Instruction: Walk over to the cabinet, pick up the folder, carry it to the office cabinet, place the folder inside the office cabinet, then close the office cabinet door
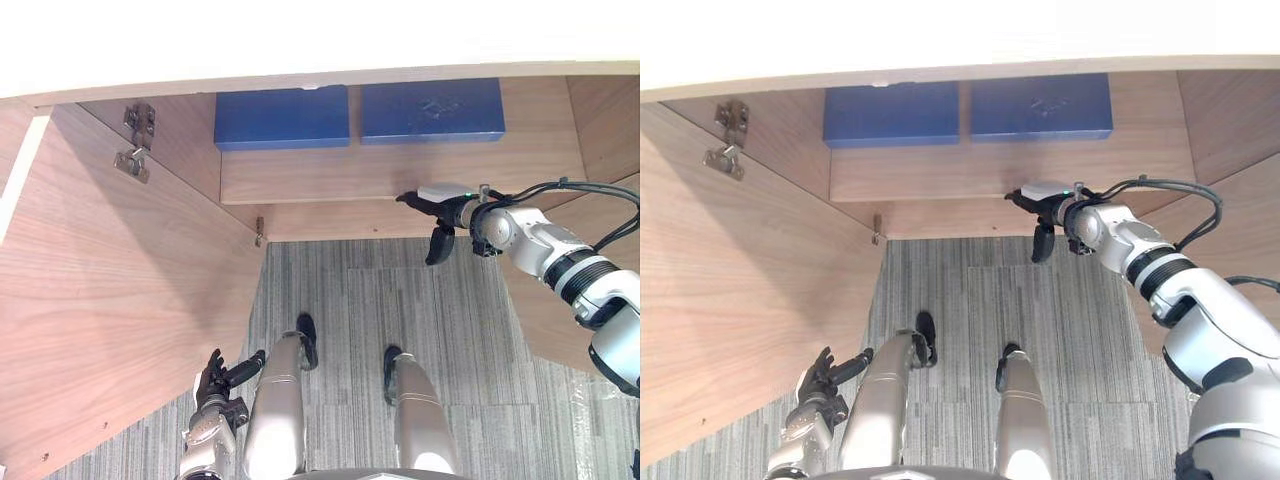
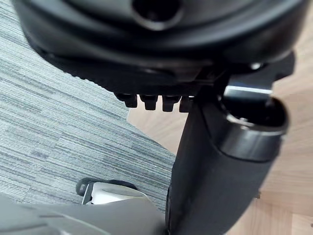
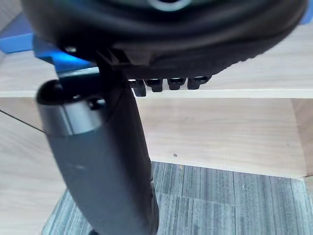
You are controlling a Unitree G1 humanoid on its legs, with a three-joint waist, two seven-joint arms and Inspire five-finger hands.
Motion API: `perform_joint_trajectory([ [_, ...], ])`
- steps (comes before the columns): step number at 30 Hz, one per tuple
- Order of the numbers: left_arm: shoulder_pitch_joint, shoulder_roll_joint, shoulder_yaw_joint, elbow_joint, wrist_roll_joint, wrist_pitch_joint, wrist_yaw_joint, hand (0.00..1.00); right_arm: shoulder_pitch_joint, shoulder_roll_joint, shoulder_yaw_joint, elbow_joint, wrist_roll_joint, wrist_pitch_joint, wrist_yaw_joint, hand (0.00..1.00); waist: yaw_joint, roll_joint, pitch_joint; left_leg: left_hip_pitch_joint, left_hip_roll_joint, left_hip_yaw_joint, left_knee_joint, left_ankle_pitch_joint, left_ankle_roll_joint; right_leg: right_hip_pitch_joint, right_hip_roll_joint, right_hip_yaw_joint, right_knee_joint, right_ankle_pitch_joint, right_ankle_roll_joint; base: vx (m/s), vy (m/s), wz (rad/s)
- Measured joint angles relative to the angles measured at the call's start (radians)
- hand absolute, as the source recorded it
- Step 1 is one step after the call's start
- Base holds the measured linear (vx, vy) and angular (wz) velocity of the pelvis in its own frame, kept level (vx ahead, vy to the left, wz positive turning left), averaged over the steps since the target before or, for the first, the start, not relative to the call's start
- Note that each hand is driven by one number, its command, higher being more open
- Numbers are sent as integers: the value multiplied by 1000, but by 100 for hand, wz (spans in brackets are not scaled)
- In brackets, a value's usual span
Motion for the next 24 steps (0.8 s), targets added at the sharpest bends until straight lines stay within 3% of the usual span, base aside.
perform_joint_trajectory([
  [5, 2, 7, 3, 49, 39, 0, -8, 100, 111, 58, 2, 15, -29, 1, 54, 100, 4, -18, -12, 135, -2, 3, -95, 14, -21, 148, 1, -27, -121, 31, -5, 94, -34, -1],
  [8, -18, 23, -1, 128, 89, -8, -12, 100, 177, 104, -38, 38, -116, -10, 60, 100, 6, -37, -56, 209, -11, -14, -171, 39, -31, 228, 10, -35, -215, 68, -14, 113, -44, 4],
  [9, -34, 25, -5, 173, 99, -14, -15, 100, 230, 125, -134, 70, -139, -17, 54, 100, -1, -39, -80, 241, -21, -62, -211, 54, -33, 280, 19, -46, -275, 92, -18, 88, -43, 20],
  [13, -21, 34, -34, 241, 87, -17, -56, 100, 435, 181, -436, 71, -130, -16, -21, 100, -10, -55, -181, 317, -20, -79, -338, 94, -45, 367, 41, -34, -456, 190, -15, 105, 5, -4],
  [15, -11, 38, -52, 270, 100, -18, -56, 100, 534, 240, -566, 75, -114, -21, -73, 100, -34, -59, -226, 364, -24, -73, -409, 113, -50, 395, 51, 3, -527, 246, -12, 94, 51, -52],
  [17, -19, 40, -76, 324, 115, -18, -71, 100, 660, 363, -756, 114, -3, -25, -129, 100, -79, -55, -269, 429, -20, -38, -496, 137, -50, 402, 64, 69, -571, 302, -6, 64, 53, -83],
  [20, -34, 42, -87, 367, 174, -16, -77, 100, 813, 530, -1005, 187, 143, 3, -192, 100, -138, -49, -285, 513, -18, 41, -554, 144, -50, 399, 73, 160, -563, 327, 2, 22, 50, -101],
  [22, -50, 48, -88, 382, 216, -15, -76, 100, 895, 599, -1100, 234, 248, 24, -235, 100, -164, -49, -285, 552, -14, 81, -559, 144, -50, 384, 84, 201, -529, 333, 6, -22, -35, -122],
  [24, -59, 62, -88, 390, 256, -15, -76, 100, 972, 629, -1103, 262, 308, 42, -279, 100, -181, -48, -285, 593, -2, 132, -555, 143, -50, 362, 96, 155, -496, 351, 5, -55, -105, -140],
])
